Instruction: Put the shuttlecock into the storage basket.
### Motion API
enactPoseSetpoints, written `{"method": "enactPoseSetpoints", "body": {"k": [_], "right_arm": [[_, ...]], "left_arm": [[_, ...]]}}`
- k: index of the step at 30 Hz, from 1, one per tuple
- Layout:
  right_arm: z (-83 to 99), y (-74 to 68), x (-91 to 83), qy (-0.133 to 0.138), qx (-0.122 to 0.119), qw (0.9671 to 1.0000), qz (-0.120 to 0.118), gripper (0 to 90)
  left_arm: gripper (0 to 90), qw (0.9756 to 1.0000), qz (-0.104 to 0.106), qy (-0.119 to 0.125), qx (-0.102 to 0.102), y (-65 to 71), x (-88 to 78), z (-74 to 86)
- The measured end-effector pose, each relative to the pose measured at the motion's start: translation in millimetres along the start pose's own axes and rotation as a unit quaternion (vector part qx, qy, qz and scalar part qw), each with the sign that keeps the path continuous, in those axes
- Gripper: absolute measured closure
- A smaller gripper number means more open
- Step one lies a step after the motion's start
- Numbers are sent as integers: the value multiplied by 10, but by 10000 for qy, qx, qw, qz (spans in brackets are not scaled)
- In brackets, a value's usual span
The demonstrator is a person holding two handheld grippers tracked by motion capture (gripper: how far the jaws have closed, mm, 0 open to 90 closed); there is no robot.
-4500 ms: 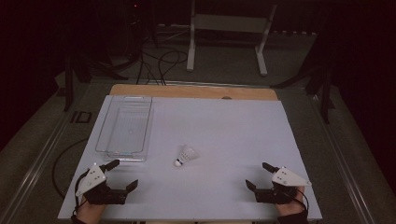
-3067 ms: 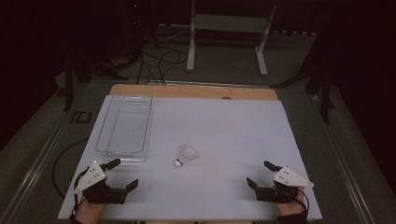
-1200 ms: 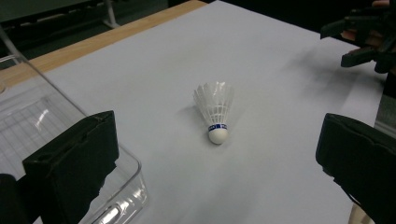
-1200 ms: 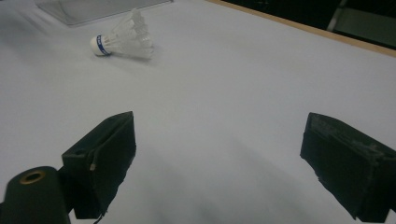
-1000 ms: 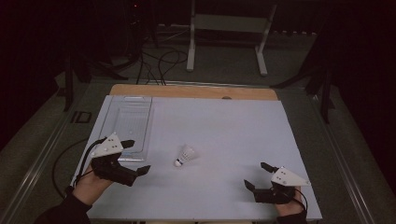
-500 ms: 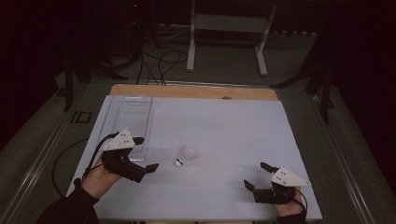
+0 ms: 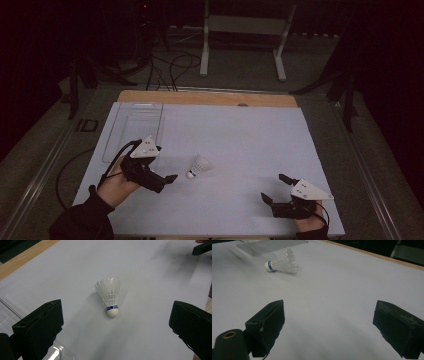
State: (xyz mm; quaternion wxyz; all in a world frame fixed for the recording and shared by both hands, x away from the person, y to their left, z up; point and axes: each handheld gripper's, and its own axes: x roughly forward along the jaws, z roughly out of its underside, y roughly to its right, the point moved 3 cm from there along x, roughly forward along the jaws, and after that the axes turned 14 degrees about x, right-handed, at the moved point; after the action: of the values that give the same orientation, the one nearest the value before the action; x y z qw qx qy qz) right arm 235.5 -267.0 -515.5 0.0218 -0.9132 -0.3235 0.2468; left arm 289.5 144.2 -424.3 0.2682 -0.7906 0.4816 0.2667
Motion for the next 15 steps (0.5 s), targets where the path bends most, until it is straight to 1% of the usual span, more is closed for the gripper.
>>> {"method": "enactPoseSetpoints", "body": {"k": [3,4,6,7,8,9,10,11,12,15], "right_arm": [[2,-2,1,-5,1,10000,20,102],[2,-1,1,-11,11,10000,-5,102],[4,2,3,-17,-5,10000,13,102],[4,2,3,-13,7,10000,-1,102],[4,2,3,-13,7,10000,-1,102],[5,2,4,-14,16,10000,-1,102],[6,6,6,-30,3,10000,4,102],[6,6,6,-30,3,10000,4,102],[8,8,8,-38,-6,10000,-3,102],[7,5,9,-39,-5,10000,-13,102]], "left_arm": [[1,10000,-12,-11,-7,2,35,-22],[1,10000,20,-39,-19,1,49,-27],[1,9999,-20,-137,-35,3,84,-36],[1,9998,-5,-179,-44,1,103,-39],[1,9998,-5,-179,-44,1,103,-39],[1,9997,50,-246,-65,2,135,-44],[1,9995,17,-299,-79,5,151,-45],[1,9995,17,-299,-79,5,151,-45],[1,9991,62,-385,-154,11,191,-51],[1,9983,122,-523,-240,22,245,-59]]}}
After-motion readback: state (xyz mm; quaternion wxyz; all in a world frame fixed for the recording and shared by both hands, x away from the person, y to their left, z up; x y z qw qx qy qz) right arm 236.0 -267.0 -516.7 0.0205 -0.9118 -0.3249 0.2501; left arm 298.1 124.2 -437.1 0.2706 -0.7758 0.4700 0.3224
